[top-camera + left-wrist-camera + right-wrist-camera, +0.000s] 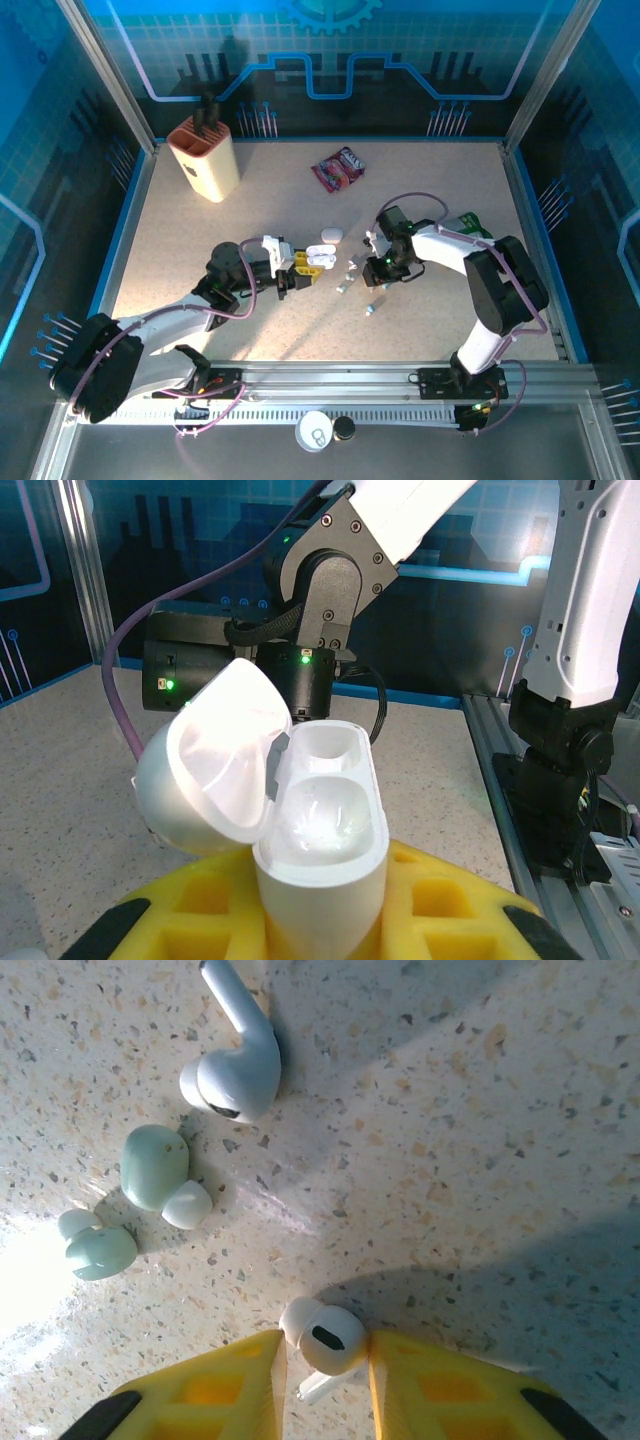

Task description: Insert the wireless bluetooth earbuds into the charging case

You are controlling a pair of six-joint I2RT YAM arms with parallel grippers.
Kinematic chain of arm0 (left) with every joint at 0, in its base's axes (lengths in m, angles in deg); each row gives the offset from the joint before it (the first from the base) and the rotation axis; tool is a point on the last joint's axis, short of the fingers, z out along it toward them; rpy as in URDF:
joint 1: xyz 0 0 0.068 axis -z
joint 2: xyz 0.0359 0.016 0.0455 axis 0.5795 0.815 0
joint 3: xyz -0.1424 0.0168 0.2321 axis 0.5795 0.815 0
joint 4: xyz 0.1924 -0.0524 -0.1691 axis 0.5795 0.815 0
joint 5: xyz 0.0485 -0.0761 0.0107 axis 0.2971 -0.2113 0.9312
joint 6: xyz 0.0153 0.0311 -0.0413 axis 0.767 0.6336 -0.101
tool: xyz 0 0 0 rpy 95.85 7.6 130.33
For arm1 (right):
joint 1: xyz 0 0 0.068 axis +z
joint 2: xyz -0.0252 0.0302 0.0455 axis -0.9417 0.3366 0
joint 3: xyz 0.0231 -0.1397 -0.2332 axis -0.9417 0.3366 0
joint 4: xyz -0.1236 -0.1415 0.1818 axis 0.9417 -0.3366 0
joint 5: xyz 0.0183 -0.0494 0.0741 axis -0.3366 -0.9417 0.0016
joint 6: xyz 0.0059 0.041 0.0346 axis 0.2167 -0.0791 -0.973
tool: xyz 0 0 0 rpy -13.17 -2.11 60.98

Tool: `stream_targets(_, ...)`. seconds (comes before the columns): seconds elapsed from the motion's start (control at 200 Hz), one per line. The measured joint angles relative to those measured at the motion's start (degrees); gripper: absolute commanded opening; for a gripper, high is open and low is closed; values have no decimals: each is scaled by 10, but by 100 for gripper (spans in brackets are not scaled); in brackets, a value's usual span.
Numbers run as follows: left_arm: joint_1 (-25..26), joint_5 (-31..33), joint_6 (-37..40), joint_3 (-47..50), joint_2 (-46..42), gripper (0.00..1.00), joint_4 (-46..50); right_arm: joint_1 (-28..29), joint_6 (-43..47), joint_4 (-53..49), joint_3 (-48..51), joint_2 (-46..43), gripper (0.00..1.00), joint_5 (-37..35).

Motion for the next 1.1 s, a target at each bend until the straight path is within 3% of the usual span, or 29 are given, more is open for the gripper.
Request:
stream_targets(0.52,0,0,2,0,1,14,0,0,0,10,-5,1,19,4)
stream_targets(1.101,-14,3,-27,11,4,14,-13,37,60,216,121,-328,17,-65)
